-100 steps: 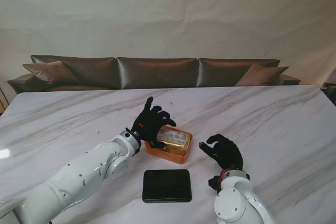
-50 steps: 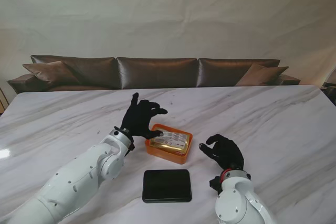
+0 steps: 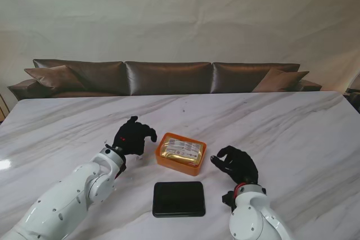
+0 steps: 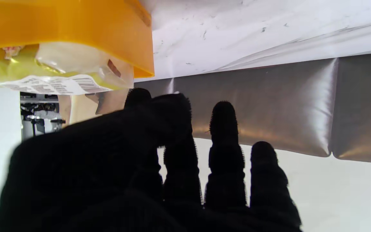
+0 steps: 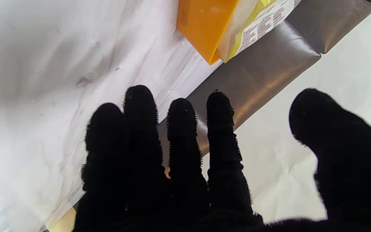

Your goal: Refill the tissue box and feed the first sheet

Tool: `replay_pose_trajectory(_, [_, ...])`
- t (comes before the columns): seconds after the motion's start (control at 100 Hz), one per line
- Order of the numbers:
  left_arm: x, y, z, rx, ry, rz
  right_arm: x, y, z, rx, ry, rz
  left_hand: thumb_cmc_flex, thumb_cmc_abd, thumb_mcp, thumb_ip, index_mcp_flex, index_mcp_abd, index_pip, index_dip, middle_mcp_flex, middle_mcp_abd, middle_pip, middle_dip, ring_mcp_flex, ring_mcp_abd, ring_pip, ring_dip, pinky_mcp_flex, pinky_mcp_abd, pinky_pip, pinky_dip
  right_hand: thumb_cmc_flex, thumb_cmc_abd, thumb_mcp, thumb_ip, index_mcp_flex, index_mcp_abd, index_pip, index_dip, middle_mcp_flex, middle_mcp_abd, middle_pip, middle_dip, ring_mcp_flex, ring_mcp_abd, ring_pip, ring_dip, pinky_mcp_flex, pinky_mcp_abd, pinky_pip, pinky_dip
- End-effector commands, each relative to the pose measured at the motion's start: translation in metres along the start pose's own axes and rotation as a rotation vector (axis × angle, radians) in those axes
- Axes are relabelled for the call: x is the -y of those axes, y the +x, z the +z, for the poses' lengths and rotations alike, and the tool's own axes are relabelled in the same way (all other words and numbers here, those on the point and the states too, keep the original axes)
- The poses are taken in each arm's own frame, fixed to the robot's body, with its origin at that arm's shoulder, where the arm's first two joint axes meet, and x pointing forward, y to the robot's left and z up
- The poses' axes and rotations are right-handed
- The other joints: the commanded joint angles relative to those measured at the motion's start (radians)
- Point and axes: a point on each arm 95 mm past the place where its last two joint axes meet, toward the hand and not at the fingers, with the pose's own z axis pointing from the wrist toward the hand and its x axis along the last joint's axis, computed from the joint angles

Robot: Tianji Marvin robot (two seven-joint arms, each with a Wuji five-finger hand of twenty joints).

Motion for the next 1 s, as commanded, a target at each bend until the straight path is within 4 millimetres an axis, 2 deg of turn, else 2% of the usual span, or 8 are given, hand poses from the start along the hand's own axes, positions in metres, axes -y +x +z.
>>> replay_pose_trajectory(0.0, [-0.003, 0.002, 0.0, -0.009, -0.005, -0.013, 0.004, 0.001, -0.001, -0.004, 0.019, 0.005, 0.062, -0.036, 0.048, 0.017, 0.018, -0.045, -0.019, 0.005, -0.002, -0.048, -0.011, -0.006, 0.011, -0.035, -0.018, -0.026, 0.006, -0.05, 1.152, -0.024, -0.002, -0.011, 0.019, -0.028, 0.018, -0.04, -0.002, 0.004, -0.027, -0.028, 0.004, -0.008, -0.01, -0.01, -0.018, -0.004, -0.008, -0.05, -0.006, -0.003])
replay_pose_trajectory(0.15, [-0.008, 0.008, 0.001, -0.027, 0.021, -0.001, 0.004, 0.001, -0.002, -0.001, 0.018, 0.005, 0.112, -0.037, 0.014, -0.026, 0.036, -0.043, -0.066, -0.016, -0.003, -0.055, -0.032, -0.016, 0.005, -0.05, -0.025, -0.074, 0.006, -0.057, 1.128, -0.069, -0.002, -0.011, 0.022, -0.033, 0.022, -0.04, -0.002, 0.006, -0.027, -0.027, 0.008, -0.006, -0.009, -0.01, -0.017, -0.003, -0.009, -0.05, -0.009, -0.002])
replay_pose_trajectory(0.55, [-0.023, 0.016, 0.012, -0.081, 0.037, 0.082, 0.002, 0.0, -0.003, 0.003, 0.009, 0.02, 0.094, -0.039, 0.012, -0.034, 0.131, -0.046, -0.116, -0.054, 0.037, -0.076, -0.045, -0.026, -0.019, -0.052, -0.02, -0.121, -0.014, -0.058, 1.153, -0.046, -0.005, -0.01, 0.025, -0.039, 0.034, -0.039, -0.004, 0.009, -0.022, -0.027, 0.014, -0.002, -0.002, -0.01, -0.013, -0.001, -0.007, -0.052, -0.011, 0.0])
replay_pose_trajectory(0.68, [-0.023, 0.018, 0.009, -0.082, 0.059, 0.098, 0.001, 0.001, -0.002, 0.0, 0.004, 0.027, 0.013, -0.065, -0.011, -0.067, 0.176, -0.055, -0.063, -0.037, 0.098, -0.061, -0.03, -0.022, -0.013, -0.016, 0.034, -0.097, -0.002, -0.011, 1.228, 0.003, -0.006, -0.01, 0.025, -0.039, 0.036, -0.04, -0.004, 0.01, -0.019, -0.026, 0.015, -0.001, 0.001, -0.01, -0.01, 0.0, -0.006, -0.054, -0.013, 0.0])
replay_pose_trajectory(0.74, [-0.022, 0.019, 0.006, -0.088, 0.06, 0.123, 0.002, 0.001, -0.002, 0.0, 0.005, 0.032, 0.0, -0.092, -0.035, -0.126, 0.193, -0.062, -0.056, -0.04, 0.138, -0.05, -0.044, 0.0, -0.031, -0.007, 0.064, -0.08, -0.007, 0.002, 1.269, 0.026, -0.006, -0.009, 0.025, -0.039, 0.036, -0.039, -0.004, 0.01, -0.02, -0.025, 0.015, -0.001, 0.002, -0.009, -0.009, 0.0, -0.006, -0.054, -0.013, 0.0])
replay_pose_trajectory(0.81, [-0.022, 0.018, 0.003, -0.089, 0.056, 0.156, 0.003, 0.001, -0.002, 0.0, 0.006, 0.041, -0.022, -0.101, -0.036, -0.149, 0.197, -0.079, -0.065, -0.065, 0.154, -0.053, -0.066, 0.013, -0.05, -0.002, 0.079, -0.065, -0.023, 0.014, 1.288, 0.039, -0.006, -0.01, 0.025, -0.039, 0.037, -0.039, -0.004, 0.01, -0.019, -0.026, 0.015, 0.0, 0.004, -0.008, -0.007, 0.001, -0.006, -0.054, -0.013, 0.0])
replay_pose_trajectory(0.87, [-0.024, 0.017, 0.0, -0.087, 0.05, 0.172, 0.004, 0.001, -0.002, -0.001, 0.006, 0.049, -0.03, -0.088, -0.023, -0.144, 0.194, -0.078, -0.071, -0.078, 0.147, -0.058, -0.079, 0.011, -0.068, -0.009, 0.077, -0.061, -0.041, 0.014, 1.29, 0.044, -0.007, -0.008, 0.025, -0.039, 0.038, -0.039, -0.005, 0.01, -0.019, -0.025, 0.015, 0.0, 0.007, -0.007, -0.005, 0.001, -0.003, -0.055, -0.013, -0.001])
replay_pose_trajectory(0.99, [-0.029, 0.015, -0.003, -0.088, 0.048, 0.172, 0.006, 0.002, -0.002, -0.002, 0.007, 0.062, -0.039, -0.059, -0.004, -0.096, 0.167, -0.064, -0.106, -0.082, 0.091, -0.065, -0.077, -0.017, -0.116, -0.024, 0.06, -0.067, -0.082, 0.007, 1.262, 0.042, -0.008, -0.006, 0.026, -0.039, 0.041, -0.038, -0.005, 0.01, -0.015, -0.024, 0.016, 0.0, 0.012, -0.005, -0.001, 0.003, -0.001, -0.054, -0.014, -0.001])
